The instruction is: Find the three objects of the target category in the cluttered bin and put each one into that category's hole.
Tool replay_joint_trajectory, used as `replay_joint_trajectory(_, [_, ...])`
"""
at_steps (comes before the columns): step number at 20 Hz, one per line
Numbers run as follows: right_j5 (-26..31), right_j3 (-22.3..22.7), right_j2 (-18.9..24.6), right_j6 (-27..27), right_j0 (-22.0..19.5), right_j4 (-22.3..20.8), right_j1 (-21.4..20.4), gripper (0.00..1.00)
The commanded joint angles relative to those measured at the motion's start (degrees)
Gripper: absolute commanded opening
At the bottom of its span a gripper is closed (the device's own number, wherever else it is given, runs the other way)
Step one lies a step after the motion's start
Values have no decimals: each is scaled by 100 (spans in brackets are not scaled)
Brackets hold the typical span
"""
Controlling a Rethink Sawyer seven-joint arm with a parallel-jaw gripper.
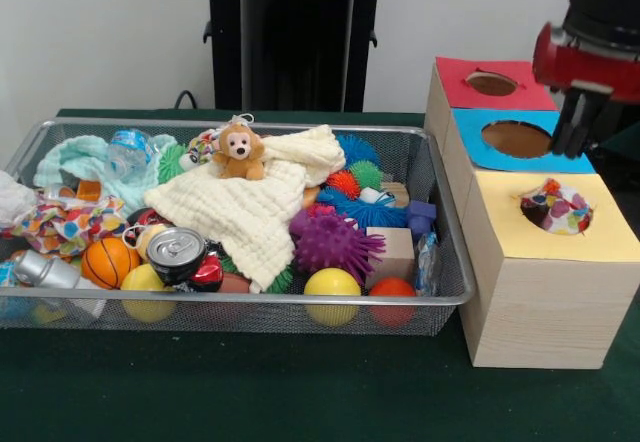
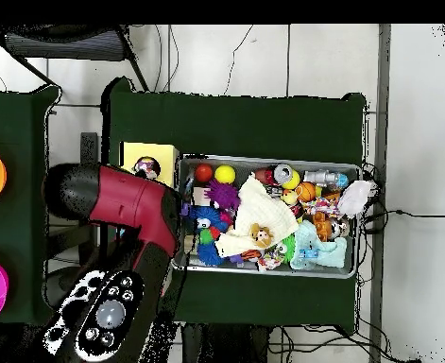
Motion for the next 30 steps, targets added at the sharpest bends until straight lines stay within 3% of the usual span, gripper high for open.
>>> replay_joint_trajectory(1, [842,-33,5,1702,-105,-214,-358,0])
replay_joint_trajectory(8, [591,269,109,1672,-108,-140,-592,0])
replay_joint_trajectory(14, [-664,697,792,1449,-387,310,-549,0])
replay_joint_trajectory(19, [-1381,783,997,1386,-490,296,-405,0])
replay_joint_trajectory(28, [-1480,523,900,1442,-528,27,-42,0])
replay_joint_trajectory(30, [-1256,383,748,1478,-494,-71,108,0])
